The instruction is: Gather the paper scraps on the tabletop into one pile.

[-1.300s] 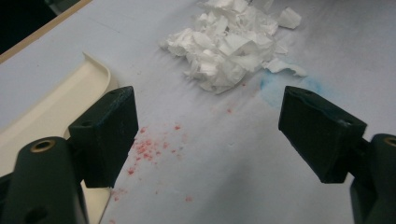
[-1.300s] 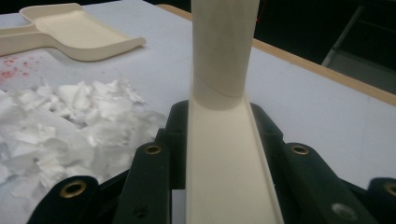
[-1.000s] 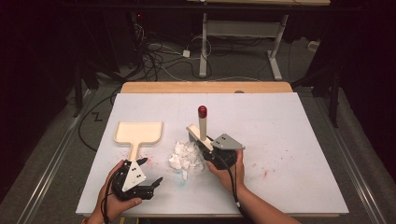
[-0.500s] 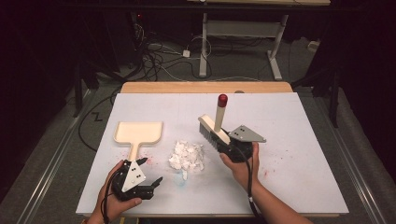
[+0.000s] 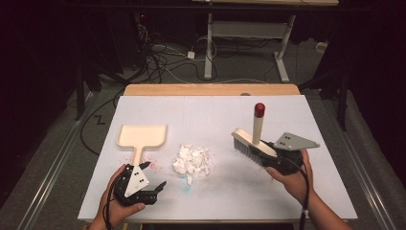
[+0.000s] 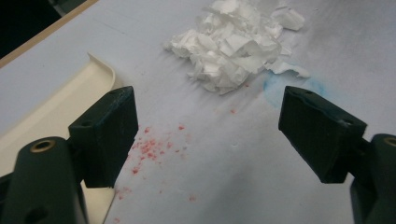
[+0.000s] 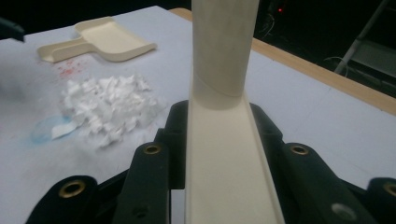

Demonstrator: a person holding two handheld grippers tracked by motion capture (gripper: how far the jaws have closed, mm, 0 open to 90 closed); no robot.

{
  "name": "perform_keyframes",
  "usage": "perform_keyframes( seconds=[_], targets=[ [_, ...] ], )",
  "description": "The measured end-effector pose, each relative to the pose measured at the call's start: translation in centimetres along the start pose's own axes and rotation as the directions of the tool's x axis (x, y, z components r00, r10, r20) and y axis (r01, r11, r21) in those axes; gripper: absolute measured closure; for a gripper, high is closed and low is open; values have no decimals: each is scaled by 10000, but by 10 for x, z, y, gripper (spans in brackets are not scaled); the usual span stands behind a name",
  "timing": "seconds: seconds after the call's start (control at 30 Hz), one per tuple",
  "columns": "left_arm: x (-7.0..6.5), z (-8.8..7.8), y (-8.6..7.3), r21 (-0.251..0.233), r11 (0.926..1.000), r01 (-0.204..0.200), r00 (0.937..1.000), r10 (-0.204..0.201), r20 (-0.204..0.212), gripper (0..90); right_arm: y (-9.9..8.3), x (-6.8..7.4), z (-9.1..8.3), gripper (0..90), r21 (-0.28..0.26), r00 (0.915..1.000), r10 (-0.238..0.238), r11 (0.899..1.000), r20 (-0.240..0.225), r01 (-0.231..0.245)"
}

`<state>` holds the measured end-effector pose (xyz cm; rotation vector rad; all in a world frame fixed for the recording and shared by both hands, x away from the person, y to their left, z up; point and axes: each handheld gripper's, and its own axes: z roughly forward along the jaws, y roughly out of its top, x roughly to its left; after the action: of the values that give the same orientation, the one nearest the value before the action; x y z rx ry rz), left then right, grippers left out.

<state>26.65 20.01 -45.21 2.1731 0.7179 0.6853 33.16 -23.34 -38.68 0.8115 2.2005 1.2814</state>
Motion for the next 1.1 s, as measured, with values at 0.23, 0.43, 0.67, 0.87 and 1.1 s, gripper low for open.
perform_keyframes(
  seconds=[0.23,0.43,0.67,0.87,1.1],
  targets=[
    [0,1,0,60,10000,-49,10000,49,6,191,-18,-7,-39,679,1223,9911,92,9925,-1329,72],
    [-2,1,1,86,9998,-176,9998,175,17,191,-31,-4,-48,679,2467,9778,367,9690,-2061,156],
    [-3,4,2,159,9996,-235,9996,233,130,191,-33,-15,-42,677,3188,9625,957,9478,-2540,-101],
    [-3,5,3,189,9995,-238,9996,235,157,191,-28,-31,-14,630,3887,9874,447,9212,-1520,181],
    [-3,7,1,305,9993,-192,9997,188,146,191,-25,-57,13,485,4409,9938,194,8970,-1095,311]
  ],
)
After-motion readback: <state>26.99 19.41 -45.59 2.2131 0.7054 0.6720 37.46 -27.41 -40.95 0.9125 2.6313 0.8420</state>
